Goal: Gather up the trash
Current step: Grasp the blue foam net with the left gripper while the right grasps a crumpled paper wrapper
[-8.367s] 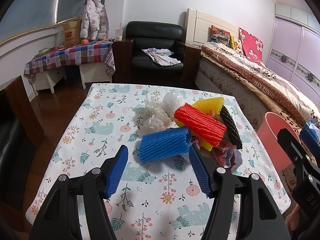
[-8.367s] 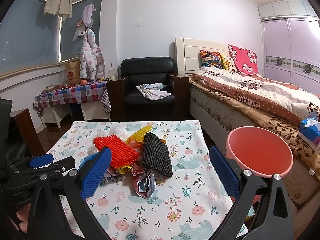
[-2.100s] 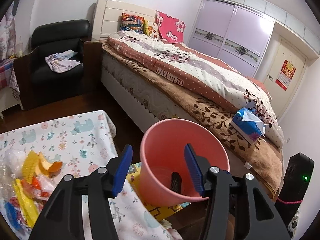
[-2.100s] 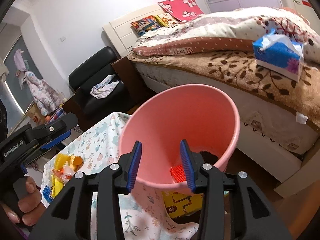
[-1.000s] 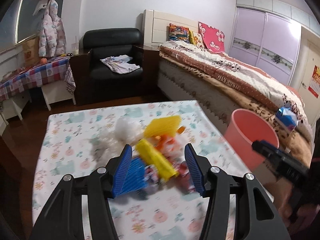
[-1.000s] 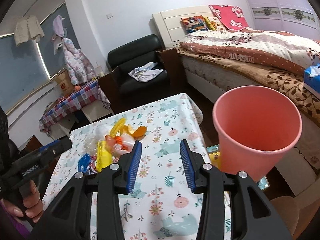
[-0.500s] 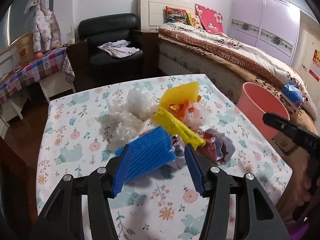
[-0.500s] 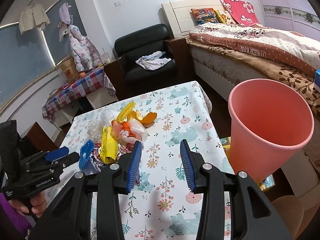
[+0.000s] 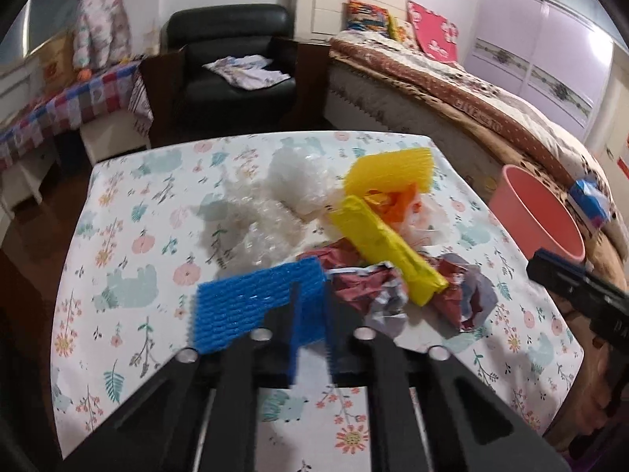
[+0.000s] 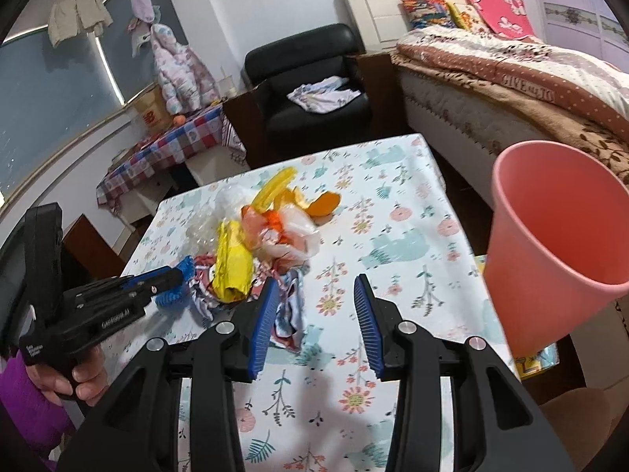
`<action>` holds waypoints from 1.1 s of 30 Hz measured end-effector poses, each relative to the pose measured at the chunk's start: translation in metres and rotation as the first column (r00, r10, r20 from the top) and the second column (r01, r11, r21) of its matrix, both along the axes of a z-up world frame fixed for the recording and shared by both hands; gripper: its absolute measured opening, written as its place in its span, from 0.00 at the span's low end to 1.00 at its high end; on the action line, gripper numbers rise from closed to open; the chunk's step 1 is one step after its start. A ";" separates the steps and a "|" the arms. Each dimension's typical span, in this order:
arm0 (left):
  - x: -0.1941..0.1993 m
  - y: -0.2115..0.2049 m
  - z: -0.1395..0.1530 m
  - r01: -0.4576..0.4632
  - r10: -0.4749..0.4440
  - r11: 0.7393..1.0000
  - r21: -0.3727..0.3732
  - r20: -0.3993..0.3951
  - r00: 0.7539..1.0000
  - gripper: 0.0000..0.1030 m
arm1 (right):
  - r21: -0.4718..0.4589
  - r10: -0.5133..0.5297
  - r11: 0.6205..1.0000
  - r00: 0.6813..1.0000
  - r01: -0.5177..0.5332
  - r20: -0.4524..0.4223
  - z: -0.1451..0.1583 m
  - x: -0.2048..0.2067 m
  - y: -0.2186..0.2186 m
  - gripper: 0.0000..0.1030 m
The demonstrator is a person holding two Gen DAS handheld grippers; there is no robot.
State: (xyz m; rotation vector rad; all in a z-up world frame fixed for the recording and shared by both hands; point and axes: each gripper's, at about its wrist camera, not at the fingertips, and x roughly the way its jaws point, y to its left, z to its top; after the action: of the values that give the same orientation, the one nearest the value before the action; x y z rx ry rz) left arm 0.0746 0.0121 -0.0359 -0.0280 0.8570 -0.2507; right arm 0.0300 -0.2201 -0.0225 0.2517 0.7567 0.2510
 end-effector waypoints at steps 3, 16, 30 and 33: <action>-0.003 0.009 0.003 -0.024 0.024 0.999 -0.022 0.007 1.000 0.04 | 0.003 0.021 1.000 1.000 -0.021 -0.022 -0.004 0.005 0.006 0.40; -0.016 0.028 0.030 -0.043 0.050 0.994 -0.100 0.067 0.997 0.03 | -0.019 0.051 0.998 0.992 -0.054 -0.116 -0.028 0.019 0.025 0.39; -0.023 0.025 0.043 -0.038 0.049 0.993 -0.116 0.093 0.994 0.03 | 0.005 0.062 0.998 0.991 -0.062 -0.117 -0.028 0.016 0.014 0.04; -0.025 0.025 0.046 -0.036 0.048 0.993 -0.117 0.099 0.994 0.03 | -0.005 0.064 0.998 0.994 -0.065 -0.092 -0.022 0.013 0.014 0.04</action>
State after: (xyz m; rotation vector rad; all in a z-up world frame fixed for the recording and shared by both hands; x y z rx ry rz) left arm 0.0499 0.0373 0.0101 -0.1393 0.7395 -0.2594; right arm 0.0429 -0.2065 -0.0444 0.2330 0.8576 0.2988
